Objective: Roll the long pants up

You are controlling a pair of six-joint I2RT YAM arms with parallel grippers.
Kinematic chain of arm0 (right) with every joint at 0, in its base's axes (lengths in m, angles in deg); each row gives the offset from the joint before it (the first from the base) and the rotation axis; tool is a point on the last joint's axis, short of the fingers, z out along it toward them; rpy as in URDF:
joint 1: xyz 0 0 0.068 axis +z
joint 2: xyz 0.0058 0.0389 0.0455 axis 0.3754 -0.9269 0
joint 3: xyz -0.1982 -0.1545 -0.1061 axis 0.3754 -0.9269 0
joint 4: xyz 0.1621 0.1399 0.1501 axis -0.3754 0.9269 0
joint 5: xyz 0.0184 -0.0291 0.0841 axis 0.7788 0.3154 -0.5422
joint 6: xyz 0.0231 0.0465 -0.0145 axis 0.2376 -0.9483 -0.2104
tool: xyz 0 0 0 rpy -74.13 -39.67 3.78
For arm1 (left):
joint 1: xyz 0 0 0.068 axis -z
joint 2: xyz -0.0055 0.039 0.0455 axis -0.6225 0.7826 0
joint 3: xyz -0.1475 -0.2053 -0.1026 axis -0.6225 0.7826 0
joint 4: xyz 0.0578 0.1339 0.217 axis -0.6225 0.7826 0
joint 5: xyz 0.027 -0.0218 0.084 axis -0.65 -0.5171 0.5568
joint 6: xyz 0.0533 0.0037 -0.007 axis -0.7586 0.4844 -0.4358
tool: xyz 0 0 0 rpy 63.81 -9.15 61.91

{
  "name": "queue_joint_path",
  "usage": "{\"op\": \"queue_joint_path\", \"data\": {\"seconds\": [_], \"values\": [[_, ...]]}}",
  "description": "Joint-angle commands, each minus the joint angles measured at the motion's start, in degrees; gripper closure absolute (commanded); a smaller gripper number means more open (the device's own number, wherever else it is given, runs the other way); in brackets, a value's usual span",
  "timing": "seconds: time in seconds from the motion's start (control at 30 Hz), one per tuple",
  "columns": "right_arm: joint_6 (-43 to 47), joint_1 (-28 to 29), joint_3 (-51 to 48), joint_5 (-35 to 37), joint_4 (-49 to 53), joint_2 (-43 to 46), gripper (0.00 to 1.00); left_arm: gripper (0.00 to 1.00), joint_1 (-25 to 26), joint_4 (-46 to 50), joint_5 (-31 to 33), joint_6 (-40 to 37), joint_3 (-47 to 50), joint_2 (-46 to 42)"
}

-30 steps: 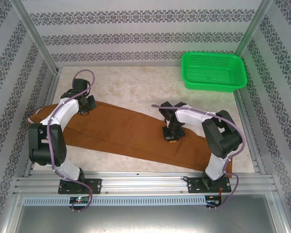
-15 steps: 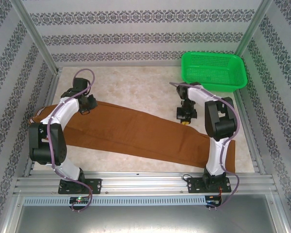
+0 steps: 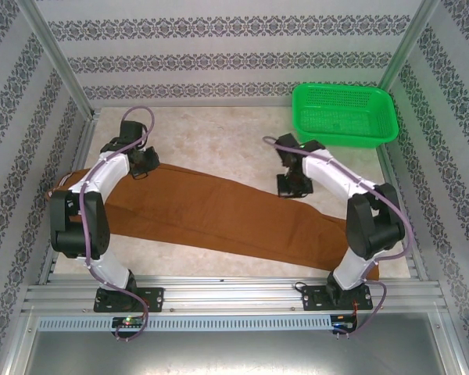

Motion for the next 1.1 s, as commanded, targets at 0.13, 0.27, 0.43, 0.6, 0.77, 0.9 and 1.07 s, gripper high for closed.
{"op": "queue_joint_path", "data": {"seconds": [0.13,0.27,0.43,0.6,0.77,0.9,1.07], "values": [[-5.1,8.1,-5.2,-7.2,-6.3,-13.4,1.0,0.88,1.5,-0.4,-0.2,0.0,0.0,2.8],[-5.3,7.9,-3.8,-6.2,-6.6,-16.7,1.0,0.87,1.5,1.2,1.0,-0.6,-1.3,1.7],[-3.4,3.9,2.0,-5.5,-4.0,-23.3,1.0,0.87,1.5,1.8,1.6,-0.7,-2.1,0.8],[-0.8,-0.2,12.6,-4.3,0.5,-28.9,1.0,0.87,1.5,1.3,1.0,-0.5,-1.4,1.0],[1.4,-2.9,26.9,-2.7,6.7,-34.8,1.0,0.87,1.5,1.3,1.6,-0.6,-1.8,2.1],[2.5,-5.5,38.7,-2.2,10.1,-40.2,1.0,0.87,1.5,0.1,1.0,-0.1,-2.6,3.8],[1.9,-6.2,44.9,-0.3,11.5,-39.0,1.0,0.88,1.5,0.7,0.4,-0.2,-5.2,6.0]]}}
